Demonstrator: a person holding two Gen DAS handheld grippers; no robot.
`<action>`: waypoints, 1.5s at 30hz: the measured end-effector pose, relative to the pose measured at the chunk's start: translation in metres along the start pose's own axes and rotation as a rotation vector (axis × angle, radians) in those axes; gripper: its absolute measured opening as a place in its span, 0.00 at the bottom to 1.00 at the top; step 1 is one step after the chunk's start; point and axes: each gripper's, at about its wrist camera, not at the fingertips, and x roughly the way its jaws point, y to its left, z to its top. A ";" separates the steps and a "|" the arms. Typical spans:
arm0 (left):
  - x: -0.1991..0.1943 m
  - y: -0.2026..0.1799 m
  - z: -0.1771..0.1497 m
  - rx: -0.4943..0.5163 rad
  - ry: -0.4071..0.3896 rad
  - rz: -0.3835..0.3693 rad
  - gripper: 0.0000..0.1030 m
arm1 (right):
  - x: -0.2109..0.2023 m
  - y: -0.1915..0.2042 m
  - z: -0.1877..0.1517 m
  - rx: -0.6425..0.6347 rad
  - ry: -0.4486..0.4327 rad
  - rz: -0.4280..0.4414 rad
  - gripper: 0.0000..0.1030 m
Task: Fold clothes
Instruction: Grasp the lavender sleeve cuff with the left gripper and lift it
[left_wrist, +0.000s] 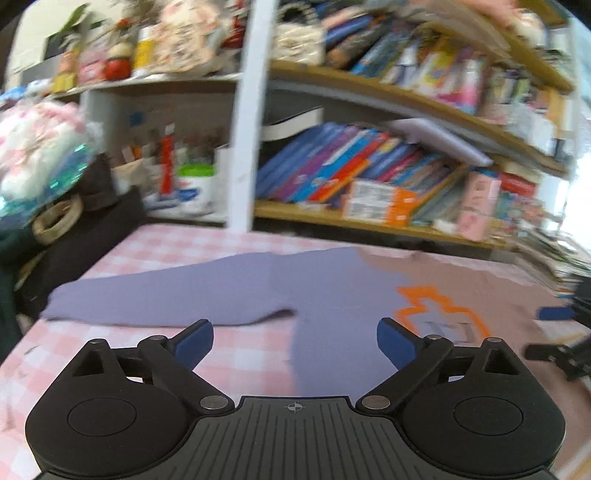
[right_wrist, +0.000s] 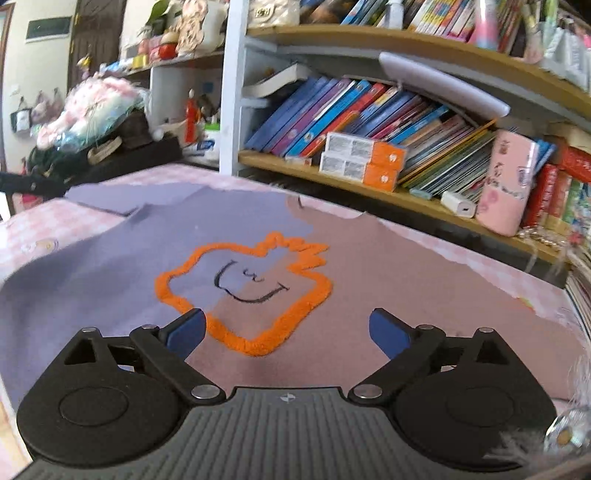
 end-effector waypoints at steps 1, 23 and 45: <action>0.004 0.005 0.002 -0.018 0.010 0.028 0.94 | 0.001 -0.002 -0.002 0.005 0.001 0.010 0.93; 0.060 0.134 0.030 -0.488 0.073 0.413 0.92 | -0.017 -0.015 -0.029 0.082 0.012 0.051 0.96; 0.088 0.159 0.031 -0.610 0.056 0.402 0.69 | -0.016 -0.019 -0.029 0.109 0.018 0.074 0.96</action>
